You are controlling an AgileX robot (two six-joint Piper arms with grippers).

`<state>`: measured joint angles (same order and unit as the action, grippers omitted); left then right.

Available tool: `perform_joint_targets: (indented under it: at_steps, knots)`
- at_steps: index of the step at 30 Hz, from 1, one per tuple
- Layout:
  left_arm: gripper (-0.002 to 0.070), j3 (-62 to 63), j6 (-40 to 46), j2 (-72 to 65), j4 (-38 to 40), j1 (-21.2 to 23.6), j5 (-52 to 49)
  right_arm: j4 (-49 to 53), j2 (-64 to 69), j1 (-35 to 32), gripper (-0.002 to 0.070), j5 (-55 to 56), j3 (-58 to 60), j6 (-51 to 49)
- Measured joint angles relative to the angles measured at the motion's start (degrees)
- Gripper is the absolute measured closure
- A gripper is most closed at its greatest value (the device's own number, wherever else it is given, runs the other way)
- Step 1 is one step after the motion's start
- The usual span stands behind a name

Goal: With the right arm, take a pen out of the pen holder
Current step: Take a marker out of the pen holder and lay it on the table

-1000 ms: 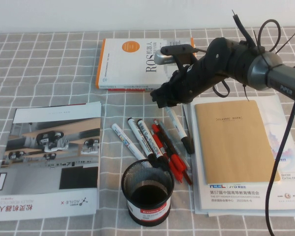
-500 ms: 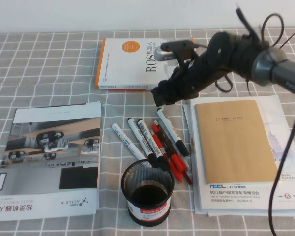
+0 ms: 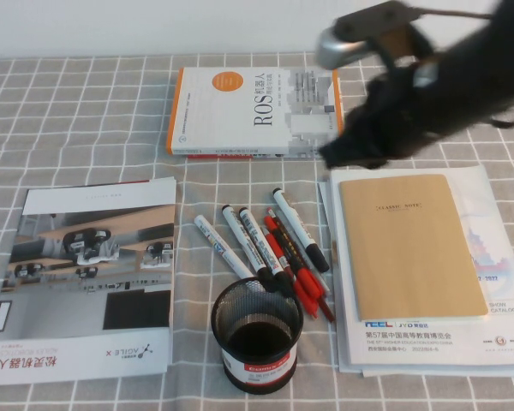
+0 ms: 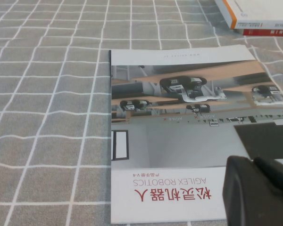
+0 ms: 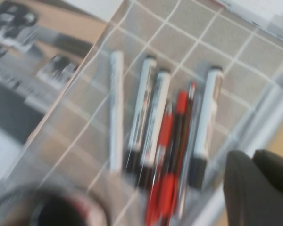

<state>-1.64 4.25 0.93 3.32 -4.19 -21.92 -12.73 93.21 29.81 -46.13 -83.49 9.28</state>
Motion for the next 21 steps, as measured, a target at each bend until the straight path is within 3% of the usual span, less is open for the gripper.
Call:
perform_joint_targets:
  at_steps: [12, 21]
  knots:
    - [0.0678, 0.0, 0.0, 0.0, 0.0, 0.0, 0.0, 0.0, -34.4, 0.0, 0.0688, -0.5, 23.9, -0.5]
    - [0.0679, 0.0, 0.0, 0.0, 0.0, 0.0, 0.0, -0.4, -48.5, 0.0, 0.0688, -9.2, 34.9, -0.6]
